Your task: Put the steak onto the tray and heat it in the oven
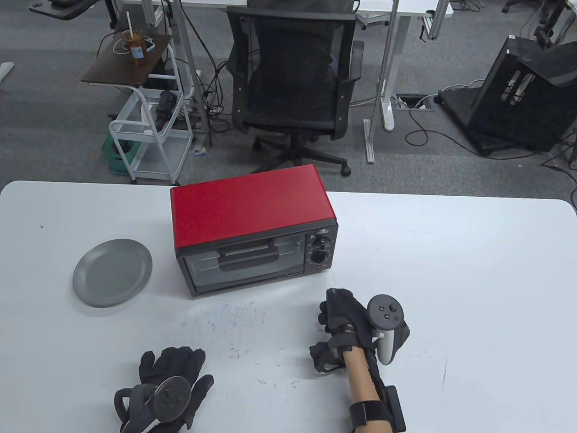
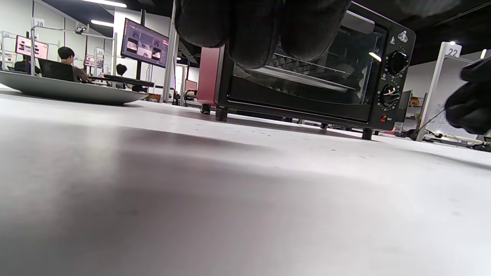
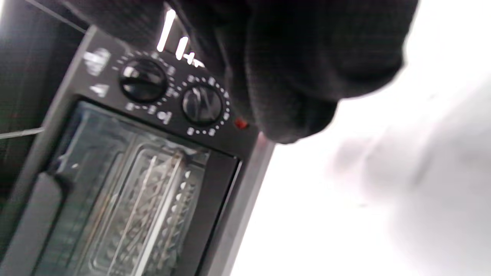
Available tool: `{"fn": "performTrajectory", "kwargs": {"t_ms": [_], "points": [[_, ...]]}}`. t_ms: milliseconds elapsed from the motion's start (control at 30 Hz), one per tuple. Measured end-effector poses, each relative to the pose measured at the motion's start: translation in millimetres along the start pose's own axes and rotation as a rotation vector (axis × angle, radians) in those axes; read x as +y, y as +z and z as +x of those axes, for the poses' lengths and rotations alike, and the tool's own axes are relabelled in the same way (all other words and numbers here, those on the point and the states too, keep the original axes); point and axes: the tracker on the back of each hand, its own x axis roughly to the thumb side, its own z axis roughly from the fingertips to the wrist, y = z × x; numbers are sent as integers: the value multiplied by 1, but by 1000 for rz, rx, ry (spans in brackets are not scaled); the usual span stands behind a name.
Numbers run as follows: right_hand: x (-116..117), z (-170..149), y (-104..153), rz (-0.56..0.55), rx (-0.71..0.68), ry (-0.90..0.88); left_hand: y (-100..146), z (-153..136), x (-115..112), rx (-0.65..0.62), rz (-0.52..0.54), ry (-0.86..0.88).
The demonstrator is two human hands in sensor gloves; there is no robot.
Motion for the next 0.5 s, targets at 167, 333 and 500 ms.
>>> {"fn": "performTrajectory", "kwargs": {"t_ms": [167,333,500], "points": [[-13,18,49,31,-171,157,1,4,4,4,-10,81],[-11,38,97,49,-316,294,4,7,4,6,-30,113],[-1,56,120,68,-424,434,7,12,4,0,-30,103]]}}
